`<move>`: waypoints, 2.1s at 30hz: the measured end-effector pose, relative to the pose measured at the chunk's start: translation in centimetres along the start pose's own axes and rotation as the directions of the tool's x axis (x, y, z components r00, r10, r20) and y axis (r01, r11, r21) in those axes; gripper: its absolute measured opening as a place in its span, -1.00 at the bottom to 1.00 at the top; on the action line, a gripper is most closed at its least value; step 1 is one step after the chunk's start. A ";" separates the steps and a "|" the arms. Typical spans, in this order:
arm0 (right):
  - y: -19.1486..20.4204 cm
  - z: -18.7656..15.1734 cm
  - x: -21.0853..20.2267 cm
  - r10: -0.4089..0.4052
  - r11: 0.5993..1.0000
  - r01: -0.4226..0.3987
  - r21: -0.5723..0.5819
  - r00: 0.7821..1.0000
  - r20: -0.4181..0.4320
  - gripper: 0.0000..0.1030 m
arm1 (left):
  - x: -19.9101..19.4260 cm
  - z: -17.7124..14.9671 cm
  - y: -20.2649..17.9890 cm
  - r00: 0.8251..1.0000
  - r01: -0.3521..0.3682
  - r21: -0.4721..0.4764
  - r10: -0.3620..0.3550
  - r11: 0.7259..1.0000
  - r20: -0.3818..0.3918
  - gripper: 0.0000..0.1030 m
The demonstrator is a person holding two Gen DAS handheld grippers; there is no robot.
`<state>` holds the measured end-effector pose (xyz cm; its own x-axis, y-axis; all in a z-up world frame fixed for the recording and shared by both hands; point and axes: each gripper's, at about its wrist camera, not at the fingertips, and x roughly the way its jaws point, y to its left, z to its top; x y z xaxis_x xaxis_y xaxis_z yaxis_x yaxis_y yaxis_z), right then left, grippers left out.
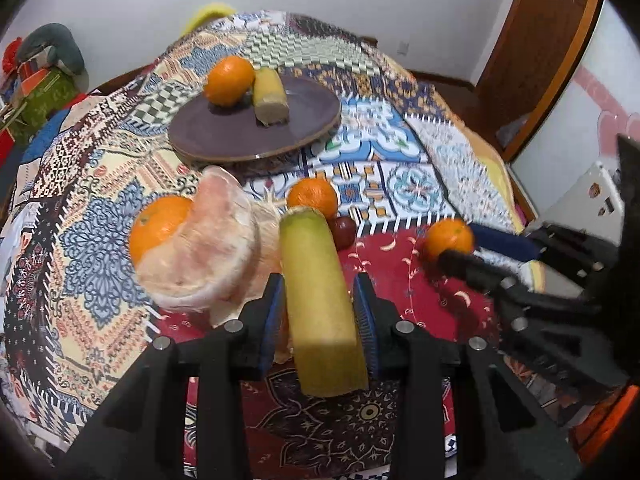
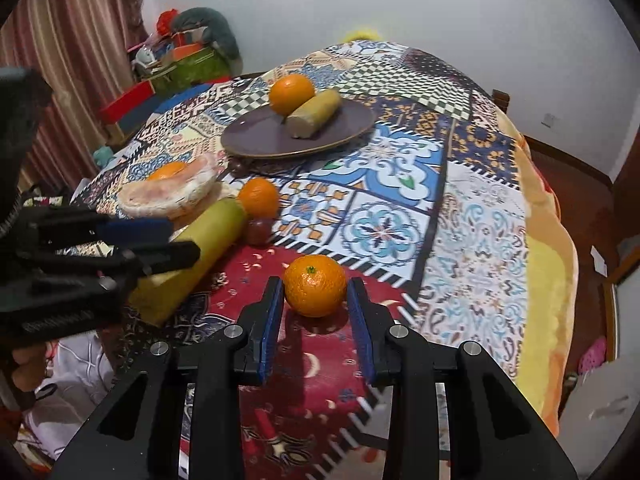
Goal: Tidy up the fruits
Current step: 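Grasp the yellow corn cob with the left tool while the right tool grasps a tangerine, then carry the yellow corn cob and the tangerine to the dark plate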
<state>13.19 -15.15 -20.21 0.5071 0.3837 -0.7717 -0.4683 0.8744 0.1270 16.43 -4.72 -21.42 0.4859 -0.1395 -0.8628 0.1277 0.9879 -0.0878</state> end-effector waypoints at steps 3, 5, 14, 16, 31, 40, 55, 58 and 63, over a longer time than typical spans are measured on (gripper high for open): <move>-0.4 -0.1 -0.3 0.006 1.000 -0.006 0.012 1.000 0.009 -0.42 | 0.6 0.2 -0.1 1.000 -0.016 -0.005 0.015 1.000 -0.011 -0.31; -0.5 -0.1 -0.3 0.012 1.000 -0.012 0.017 1.000 0.014 -0.42 | 0.9 0.4 -0.1 1.000 -0.015 -0.012 0.015 1.000 -0.017 -0.31; -0.6 -0.2 -0.1 0.035 0.999 -0.035 0.022 0.999 0.017 -0.42 | 2.7 1.1 -0.4 0.998 -0.042 0.015 0.043 0.999 -0.054 -0.28; -0.8 -0.2 -0.1 0.035 0.999 -0.036 0.028 0.999 0.017 -0.42 | 3.1 1.2 -0.6 0.997 -0.043 0.025 0.044 0.999 -0.059 -0.28; -1.5 0.7 -0.3 0.027 0.999 -0.028 0.044 0.999 0.032 -0.42 | 2.4 1.1 -0.3 0.999 -0.042 0.017 0.042 0.999 -0.017 -0.34; -1.0 2.0 -0.5 0.025 0.999 -0.027 0.031 0.998 0.057 -0.42 | -1.3 1.5 0.8 0.998 -0.009 -0.005 0.010 1.000 0.068 -0.34; -0.4 5.5 -1.1 0.022 1.000 -0.022 0.003 0.992 0.128 -0.42 | -5.4 5.1 2.8 0.978 -0.011 -0.027 0.017 1.000 0.206 -0.34; -0.3 6.4 -1.1 0.023 1.000 -0.023 -0.003 0.990 0.141 -0.42 | -5.6 5.9 3.4 0.974 -0.018 -0.031 0.025 0.999 0.224 -0.34; -0.2 7.8 -0.7 0.024 1.000 -0.022 -0.017 0.987 0.160 -0.42 | -5.7 7.2 4.3 0.968 -0.024 -0.037 0.032 0.999 0.250 -0.34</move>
<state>18.57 -13.31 -14.79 0.6046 0.4473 -0.6591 -0.4917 0.8606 0.1330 20.44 -0.13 -13.26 0.6905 -0.1199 -0.7133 0.0840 0.9928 -0.0855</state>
